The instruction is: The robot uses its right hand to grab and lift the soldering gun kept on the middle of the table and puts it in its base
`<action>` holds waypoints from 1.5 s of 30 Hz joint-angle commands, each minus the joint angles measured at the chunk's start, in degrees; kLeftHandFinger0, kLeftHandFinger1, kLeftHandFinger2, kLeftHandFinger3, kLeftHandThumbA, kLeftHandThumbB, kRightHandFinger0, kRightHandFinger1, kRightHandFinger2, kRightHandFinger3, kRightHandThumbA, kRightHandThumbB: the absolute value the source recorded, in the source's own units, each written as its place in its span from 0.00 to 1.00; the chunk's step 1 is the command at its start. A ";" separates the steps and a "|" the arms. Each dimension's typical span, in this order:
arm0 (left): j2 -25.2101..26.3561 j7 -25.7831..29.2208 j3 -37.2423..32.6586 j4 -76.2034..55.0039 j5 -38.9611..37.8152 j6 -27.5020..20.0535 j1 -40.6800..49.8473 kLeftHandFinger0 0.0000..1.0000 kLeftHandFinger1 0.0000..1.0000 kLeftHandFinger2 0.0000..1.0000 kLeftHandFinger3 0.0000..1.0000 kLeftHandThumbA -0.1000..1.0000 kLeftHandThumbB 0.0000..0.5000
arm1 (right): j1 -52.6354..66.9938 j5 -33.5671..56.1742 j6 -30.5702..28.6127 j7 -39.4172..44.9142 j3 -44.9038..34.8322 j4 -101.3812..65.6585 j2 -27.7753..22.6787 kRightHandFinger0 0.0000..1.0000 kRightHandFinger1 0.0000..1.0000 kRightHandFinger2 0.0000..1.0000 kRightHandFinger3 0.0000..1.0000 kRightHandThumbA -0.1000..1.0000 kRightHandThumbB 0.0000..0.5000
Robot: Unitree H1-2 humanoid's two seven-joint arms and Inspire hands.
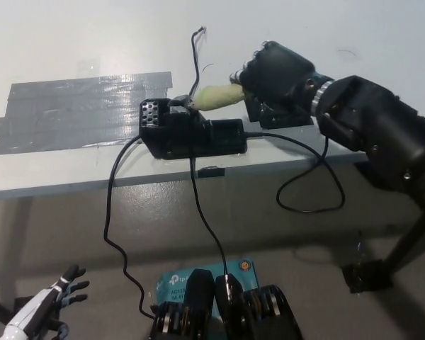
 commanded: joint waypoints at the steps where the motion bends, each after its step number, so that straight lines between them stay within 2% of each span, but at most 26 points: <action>1: 1.76 -0.97 -0.66 -2.00 0.99 0.75 -0.60 1.00 0.92 1.00 1.00 1.00 1.00 | -3.64 -2.43 0.47 -1.47 1.19 1.01 1.06 0.00 0.00 0.33 0.03 0.05 0.08; 2: 1.78 -0.96 -0.74 -2.08 0.95 0.75 -0.64 1.00 0.93 1.00 1.00 1.00 1.00 | -3.61 -2.31 0.56 -1.15 1.20 0.93 1.04 0.00 0.00 0.33 0.03 0.06 0.06; 4: 1.83 -1.05 -0.99 -1.86 1.12 0.75 -1.03 1.00 0.92 1.00 1.00 1.00 1.00 | -3.13 -2.06 1.19 -1.09 0.95 0.40 1.20 0.00 0.00 0.34 0.04 0.10 0.07; 6: 1.75 -1.20 -1.06 -1.82 0.61 0.75 -1.25 1.00 0.94 1.00 1.00 1.00 1.00 | -2.61 -2.90 0.47 -4.48 1.43 0.44 1.11 0.00 0.00 0.32 0.00 0.14 0.33; 8: 1.66 -0.91 -1.38 -2.08 1.19 0.75 -1.34 1.00 0.92 1.00 1.00 1.00 1.00 | -2.06 -4.23 0.10 -7.72 2.34 0.83 0.92 0.00 0.00 0.29 0.00 0.16 0.30; 11: 1.61 -1.01 -1.86 -2.27 1.55 0.75 -1.64 1.00 0.91 1.00 1.00 1.00 1.00 | -1.09 -4.32 0.84 -7.28 2.84 1.25 1.22 0.00 0.00 0.31 0.00 0.13 0.28; 12: 1.72 -1.15 -2.20 -1.95 1.96 0.75 -2.01 1.00 0.91 1.00 1.00 1.00 1.00 | -1.20 -5.25 1.89 -6.52 3.80 2.19 1.90 0.00 0.00 0.33 0.00 0.11 0.37; 16: 1.44 -1.37 -2.30 -1.84 1.69 0.58 -2.17 1.00 0.88 1.00 1.00 1.00 1.00 | -1.83 -4.84 1.67 -8.16 4.35 4.56 3.04 0.00 0.00 0.26 0.00 0.00 0.32; 18: 1.48 -1.50 -2.19 -1.68 1.38 0.63 -2.19 1.00 0.90 1.00 1.00 1.00 1.00 | -2.48 -5.20 1.95 -8.67 4.87 5.42 3.89 0.00 0.00 0.27 0.12 0.01 0.31; 19: 1.36 -1.67 -2.20 -1.42 1.10 0.65 -2.35 1.00 0.92 1.00 1.00 1.00 1.00 | -3.11 -5.08 1.74 -7.93 5.09 5.65 4.40 0.00 0.00 0.28 0.16 0.06 0.18; 21: 1.19 -1.62 -2.05 -1.49 0.53 0.75 -2.25 1.00 0.95 1.00 1.00 1.00 1.00 | -3.36 -4.47 1.69 -8.21 4.74 5.25 5.01 0.00 0.00 0.24 0.13 0.11 0.12; 23: 1.12 -1.82 -2.28 -1.31 0.57 0.75 -2.54 1.00 0.96 1.00 1.00 1.00 1.00 | -4.06 -6.07 1.51 -11.85 5.84 6.48 5.41 0.00 0.00 0.18 0.15 0.06 0.15; 24: 0.98 -1.80 -2.47 -1.30 0.60 0.75 -2.50 1.00 0.94 1.00 1.00 1.00 1.00 | -3.86 -6.56 2.18 -13.39 6.03 6.40 5.61 0.00 0.00 0.18 0.17 0.09 0.26; 25: 0.98 -1.71 -2.53 -1.44 0.68 0.75 -2.44 1.00 0.92 1.00 1.00 1.00 1.00 | -3.74 -6.56 2.75 -15.25 5.83 6.48 6.15 0.00 0.00 0.17 0.13 0.10 0.30; 27: 1.08 -1.80 -2.66 -1.45 0.80 0.75 -2.47 1.00 0.92 1.00 1.00 1.00 1.00 | -3.80 -6.07 2.55 -15.62 5.74 6.85 6.42 0.00 0.00 0.17 0.10 0.10 0.31; 28: 1.11 -1.72 -2.64 -1.60 0.82 0.75 -2.33 1.00 0.94 1.00 1.00 1.00 1.00 | -3.96 -6.10 2.87 -15.90 5.72 7.13 6.97 0.00 0.00 0.18 0.02 0.08 0.37; 29: 1.05 -1.91 -2.44 -1.39 0.23 0.75 -2.32 1.00 0.96 1.00 1.00 1.00 1.00 | -4.06 -6.10 3.04 -15.33 5.71 6.77 7.11 0.00 0.00 0.21 0.01 0.07 0.38; 31: 1.14 -2.05 -2.31 -1.28 -0.08 0.75 -2.20 1.00 0.98 1.00 1.00 1.00 1.00 | -3.95 -5.92 3.04 -15.44 5.63 6.58 7.29 0.00 0.00 0.23 0.05 0.06 0.46; 34: 1.35 -2.08 -2.54 -1.40 0.34 0.75 -2.23 1.00 0.97 1.00 1.00 1.00 1.00 | -4.12 -6.21 3.25 -14.31 5.97 5.67 7.30 0.00 0.00 0.23 0.02 0.06 0.42; 35: 1.20 -2.10 -2.82 -1.43 0.59 0.75 -2.09 1.00 0.97 1.00 1.00 1.00 1.00 | -4.01 -6.67 3.36 -12.61 6.53 4.68 7.12 0.00 0.00 0.27 0.13 0.02 0.46; 37: 1.21 -1.99 -3.14 -1.58 1.42 0.75 -2.02 1.00 0.95 1.00 1.00 1.00 1.00 | -3.77 -6.92 3.79 -12.51 6.84 3.85 7.46 0.00 0.00 0.26 0.09 0.00 0.34; 38: 1.29 -2.04 -3.27 -1.61 1.63 0.75 -2.04 1.00 0.96 1.00 1.00 1.00 1.00 | -3.71 -7.46 3.92 -13.87 7.16 3.56 7.54 0.00 0.00 0.23 0.03 0.01 0.30; 40: 1.21 -2.03 -3.38 -1.74 1.43 0.75 -2.10 1.00 0.96 1.00 1.00 1.00 1.00 | -3.64 -7.88 3.99 -14.45 7.48 2.82 7.51 0.00 0.00 0.20 0.00 0.02 0.26; 41: 1.06 -2.18 -3.37 -1.55 0.97 0.75 -2.28 1.00 0.96 1.00 1.00 1.00 1.00 | -3.46 -7.45 4.08 -13.32 7.29 2.04 7.48 0.00 0.00 0.20 0.00 0.28 0.30; 42: 0.88 -2.33 -3.19 -1.39 0.35 0.75 -2.30 1.00 0.96 1.00 1.00 1.00 1.00 | -3.28 -7.51 4.16 -14.40 7.15 1.62 7.44 0.00 0.00 0.20 0.00 0.26 0.25; 45: 0.81 -2.12 -2.99 -1.32 -0.16 0.75 -2.30 1.00 0.95 1.00 1.00 1.00 0.99 | -3.42 -8.07 3.98 -16.50 7.16 1.49 7.45 0.00 0.00 0.18 0.00 0.15 0.22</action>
